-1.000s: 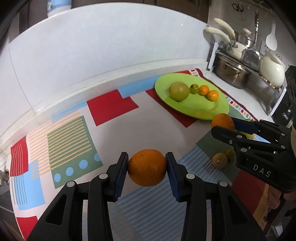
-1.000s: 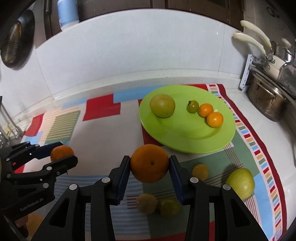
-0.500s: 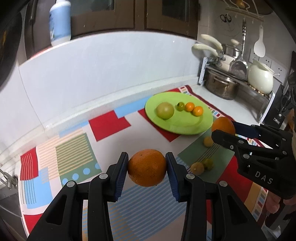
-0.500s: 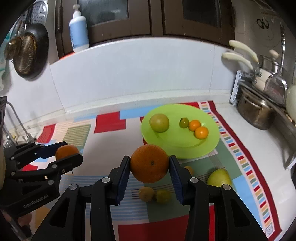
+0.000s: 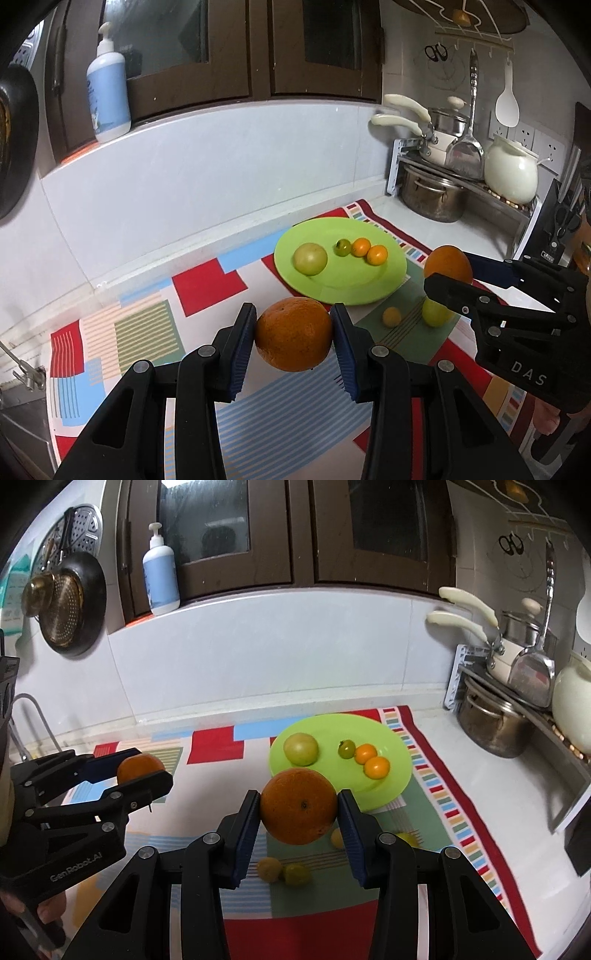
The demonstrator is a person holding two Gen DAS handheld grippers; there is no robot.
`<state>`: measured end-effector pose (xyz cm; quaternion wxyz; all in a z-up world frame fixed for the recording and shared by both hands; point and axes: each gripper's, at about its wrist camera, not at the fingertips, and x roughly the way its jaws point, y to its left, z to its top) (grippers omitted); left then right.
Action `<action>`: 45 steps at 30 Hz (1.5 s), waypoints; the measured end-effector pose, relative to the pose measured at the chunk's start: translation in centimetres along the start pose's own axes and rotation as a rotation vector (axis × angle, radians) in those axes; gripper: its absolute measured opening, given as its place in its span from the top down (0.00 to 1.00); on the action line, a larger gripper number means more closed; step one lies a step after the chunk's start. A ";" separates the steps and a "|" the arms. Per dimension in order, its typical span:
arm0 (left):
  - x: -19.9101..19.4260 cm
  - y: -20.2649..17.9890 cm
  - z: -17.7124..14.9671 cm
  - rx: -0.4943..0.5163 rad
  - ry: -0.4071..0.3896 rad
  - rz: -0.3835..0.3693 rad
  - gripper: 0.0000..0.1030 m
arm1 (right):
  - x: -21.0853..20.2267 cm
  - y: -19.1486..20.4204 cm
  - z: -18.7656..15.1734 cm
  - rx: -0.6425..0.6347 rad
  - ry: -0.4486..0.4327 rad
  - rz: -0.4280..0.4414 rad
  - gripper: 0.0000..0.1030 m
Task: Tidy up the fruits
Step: 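Lift both oranges and carry them over the green plate, then lower both oranges onto the green plate and open both grippers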
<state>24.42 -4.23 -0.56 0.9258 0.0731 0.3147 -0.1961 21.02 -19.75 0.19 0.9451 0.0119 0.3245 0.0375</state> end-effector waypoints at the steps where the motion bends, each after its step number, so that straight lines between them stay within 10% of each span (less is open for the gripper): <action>1: 0.0 -0.2 0.2 -0.002 -0.003 0.001 0.60 | -0.1 -0.2 0.1 -0.002 -0.003 0.001 0.58; 25: 3.9 -3.8 7.0 0.020 -0.059 0.029 0.60 | 0.8 -5.7 5.6 -0.075 -0.087 0.007 0.58; 45: 14.5 -3.4 10.7 0.077 0.017 0.024 0.60 | 11.6 -9.2 8.5 -0.089 0.015 -0.007 0.58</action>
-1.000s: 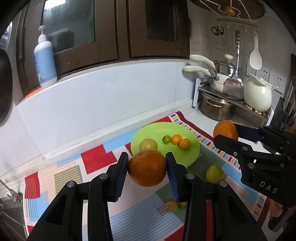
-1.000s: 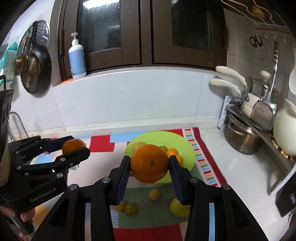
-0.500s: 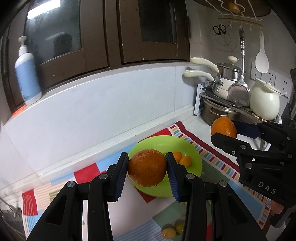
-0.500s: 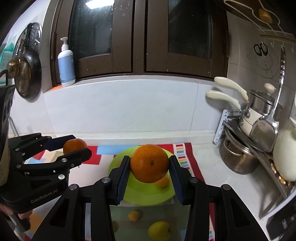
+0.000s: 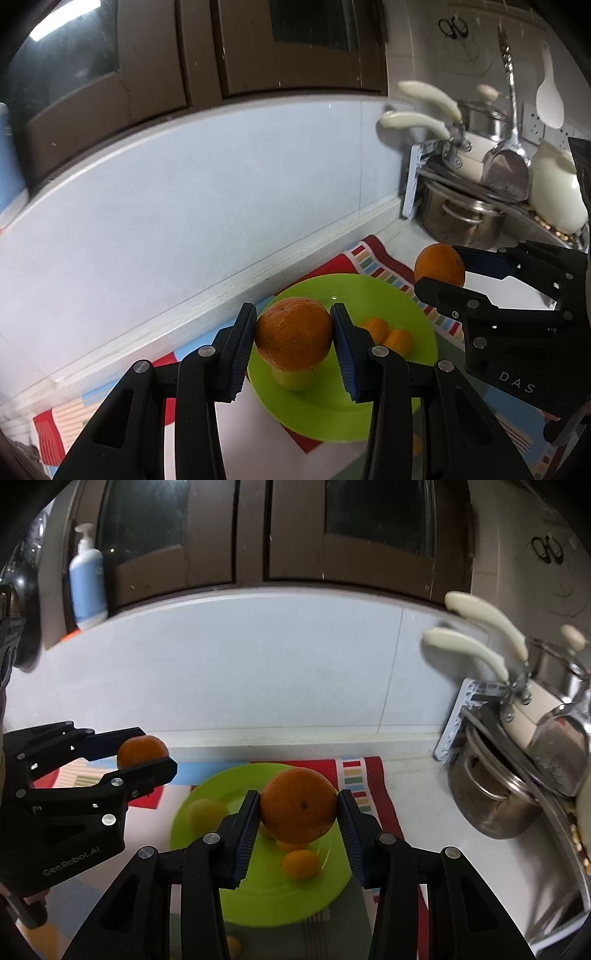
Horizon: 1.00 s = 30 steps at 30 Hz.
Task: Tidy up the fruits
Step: 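Lower both oranges onto the green plate and open both grippers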
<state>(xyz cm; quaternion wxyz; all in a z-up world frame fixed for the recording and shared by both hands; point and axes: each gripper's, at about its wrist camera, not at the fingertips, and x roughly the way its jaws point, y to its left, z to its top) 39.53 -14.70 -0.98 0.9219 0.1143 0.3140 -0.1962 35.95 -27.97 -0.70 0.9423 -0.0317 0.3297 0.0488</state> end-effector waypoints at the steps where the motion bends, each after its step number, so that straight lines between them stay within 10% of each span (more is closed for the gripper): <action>1: 0.7 0.0 0.0 0.002 0.007 0.000 0.60 | 0.7 -0.2 0.0 -0.001 0.009 0.002 0.58; 18: 10.3 0.8 -0.8 0.019 0.136 -0.027 0.60 | 11.7 -2.4 -0.7 0.000 0.155 0.043 0.58; 30: 9.0 1.2 -0.9 0.008 0.120 0.001 0.47 | 12.3 -2.9 -1.2 0.035 0.147 0.032 0.46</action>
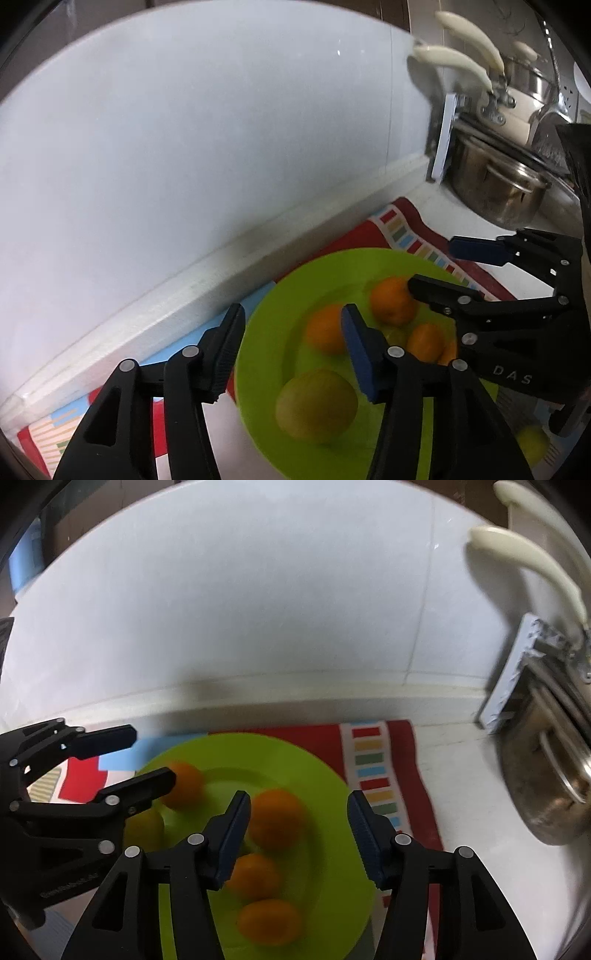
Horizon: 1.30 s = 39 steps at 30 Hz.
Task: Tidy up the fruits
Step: 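Withdraw both grippers from the plate back over the cloth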
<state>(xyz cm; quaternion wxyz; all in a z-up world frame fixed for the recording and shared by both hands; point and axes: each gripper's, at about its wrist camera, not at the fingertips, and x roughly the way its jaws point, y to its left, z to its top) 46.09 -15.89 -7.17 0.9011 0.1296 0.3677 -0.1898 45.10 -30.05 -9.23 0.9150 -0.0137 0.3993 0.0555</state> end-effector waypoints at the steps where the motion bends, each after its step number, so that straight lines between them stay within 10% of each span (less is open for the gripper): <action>1: -0.4 0.1 0.1 -0.003 -0.005 0.006 0.45 | -0.5 0.1 -0.1 0.000 -0.004 -0.006 0.46; 39: -20.9 -2.9 -10.0 -0.100 -0.162 0.116 0.21 | -21.3 3.8 -10.4 0.063 -0.221 -0.217 0.29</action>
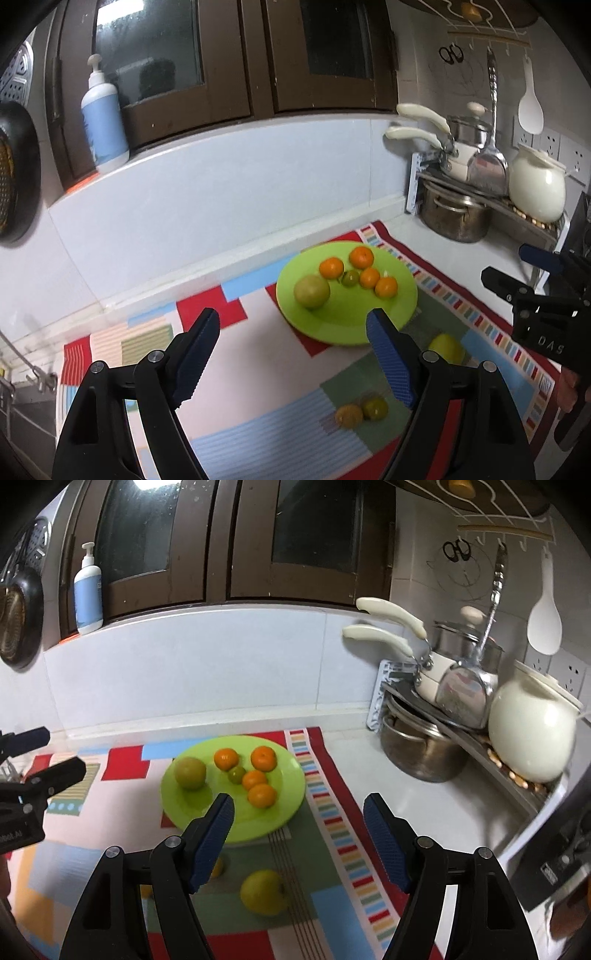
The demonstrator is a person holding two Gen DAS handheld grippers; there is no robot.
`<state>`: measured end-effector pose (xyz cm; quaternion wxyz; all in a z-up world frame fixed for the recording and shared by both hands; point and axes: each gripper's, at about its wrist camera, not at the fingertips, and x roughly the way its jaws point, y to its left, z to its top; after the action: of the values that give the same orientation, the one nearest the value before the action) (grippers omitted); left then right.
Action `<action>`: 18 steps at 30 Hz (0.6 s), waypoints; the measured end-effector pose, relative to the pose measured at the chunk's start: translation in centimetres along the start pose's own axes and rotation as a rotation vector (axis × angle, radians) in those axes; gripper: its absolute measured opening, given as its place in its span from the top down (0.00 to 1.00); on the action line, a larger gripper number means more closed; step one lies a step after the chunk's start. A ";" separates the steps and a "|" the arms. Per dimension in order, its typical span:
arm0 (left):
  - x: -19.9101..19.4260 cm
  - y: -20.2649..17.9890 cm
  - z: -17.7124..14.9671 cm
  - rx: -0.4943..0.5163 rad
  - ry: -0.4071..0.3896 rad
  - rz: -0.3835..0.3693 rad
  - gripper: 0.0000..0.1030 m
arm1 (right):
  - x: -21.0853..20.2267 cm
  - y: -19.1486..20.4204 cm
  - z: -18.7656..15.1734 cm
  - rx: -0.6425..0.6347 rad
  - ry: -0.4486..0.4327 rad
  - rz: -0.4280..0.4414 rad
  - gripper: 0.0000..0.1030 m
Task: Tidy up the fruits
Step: 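Withdraw both grippers from the plate back over the cloth, then grasp the brown round fruit with the left gripper while the right gripper grasps the large yellow-green fruit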
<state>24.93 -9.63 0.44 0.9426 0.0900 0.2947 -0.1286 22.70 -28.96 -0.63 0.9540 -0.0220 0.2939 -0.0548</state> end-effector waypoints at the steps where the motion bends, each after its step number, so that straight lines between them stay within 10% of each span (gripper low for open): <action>1: -0.1 0.0 -0.4 -0.003 0.011 0.002 0.21 | -0.2 0.0 -0.2 0.002 0.002 0.001 0.29; 18: 2.4 -0.8 -6.8 0.066 0.180 -0.025 0.21 | 1.6 0.7 -6.1 0.019 0.160 0.015 0.29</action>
<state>23.02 -9.16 -6.57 0.9071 0.1286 0.3750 -0.1414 20.63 -28.48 -6.61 0.9281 -0.0064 0.3687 -0.0521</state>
